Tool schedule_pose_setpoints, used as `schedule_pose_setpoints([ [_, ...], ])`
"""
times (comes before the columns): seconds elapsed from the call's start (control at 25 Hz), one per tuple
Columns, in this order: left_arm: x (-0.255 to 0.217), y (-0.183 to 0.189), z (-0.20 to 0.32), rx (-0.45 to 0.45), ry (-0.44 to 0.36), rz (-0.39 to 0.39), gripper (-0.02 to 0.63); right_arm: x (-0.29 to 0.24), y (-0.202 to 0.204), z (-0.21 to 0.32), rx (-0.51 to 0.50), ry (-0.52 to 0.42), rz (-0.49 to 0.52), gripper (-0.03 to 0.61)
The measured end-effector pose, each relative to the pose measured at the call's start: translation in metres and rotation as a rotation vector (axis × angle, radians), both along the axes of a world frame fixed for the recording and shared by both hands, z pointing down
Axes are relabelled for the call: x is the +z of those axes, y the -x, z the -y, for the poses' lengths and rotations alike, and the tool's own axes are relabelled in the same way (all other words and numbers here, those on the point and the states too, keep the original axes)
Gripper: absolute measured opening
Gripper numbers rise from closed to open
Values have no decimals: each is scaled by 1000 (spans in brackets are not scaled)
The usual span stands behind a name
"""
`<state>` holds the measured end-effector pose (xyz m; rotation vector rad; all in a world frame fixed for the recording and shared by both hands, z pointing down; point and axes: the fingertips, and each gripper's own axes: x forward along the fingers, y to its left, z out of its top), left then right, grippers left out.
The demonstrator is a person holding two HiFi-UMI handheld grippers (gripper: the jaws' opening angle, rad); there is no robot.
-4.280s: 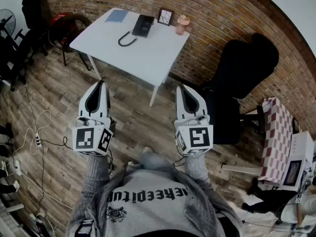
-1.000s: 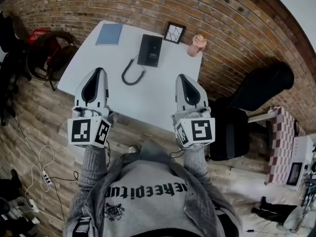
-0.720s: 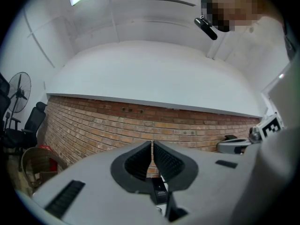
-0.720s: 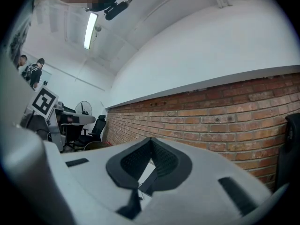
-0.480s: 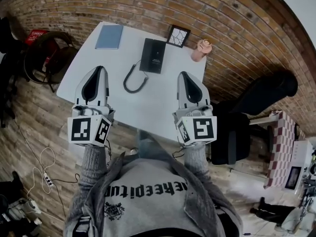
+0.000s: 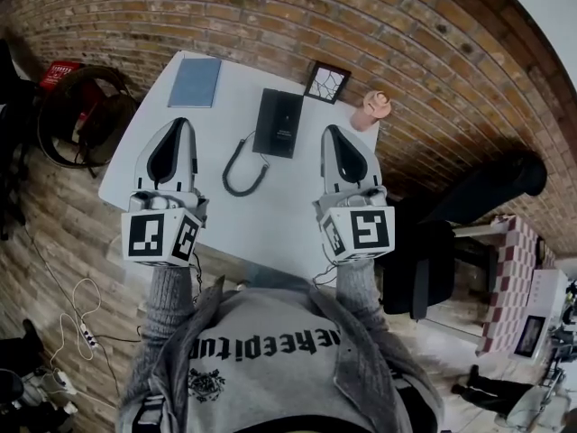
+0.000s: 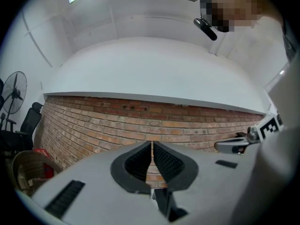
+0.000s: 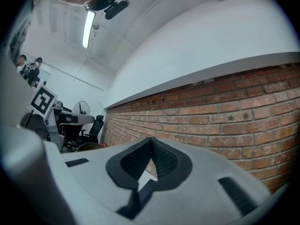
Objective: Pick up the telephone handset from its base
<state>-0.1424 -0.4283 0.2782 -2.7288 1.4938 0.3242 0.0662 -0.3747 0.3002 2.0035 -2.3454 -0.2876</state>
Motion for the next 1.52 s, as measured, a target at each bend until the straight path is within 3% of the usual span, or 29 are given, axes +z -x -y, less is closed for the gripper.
schedule_pose_setpoints([
  [0.36,28,-15,46,3,28,6,15,27,-13,49,-21,70,26,3],
  [0.84,96,-51,81,60,185,70,15,91,-34,85,-18,207,102,3],
  [1.4,197,-120,117,326,469,173,19,135,-54,109,-13,284,146,3],
  [1.52,218,-135,123,387,531,172,99,143,-60,111,-7,295,153,3],
])
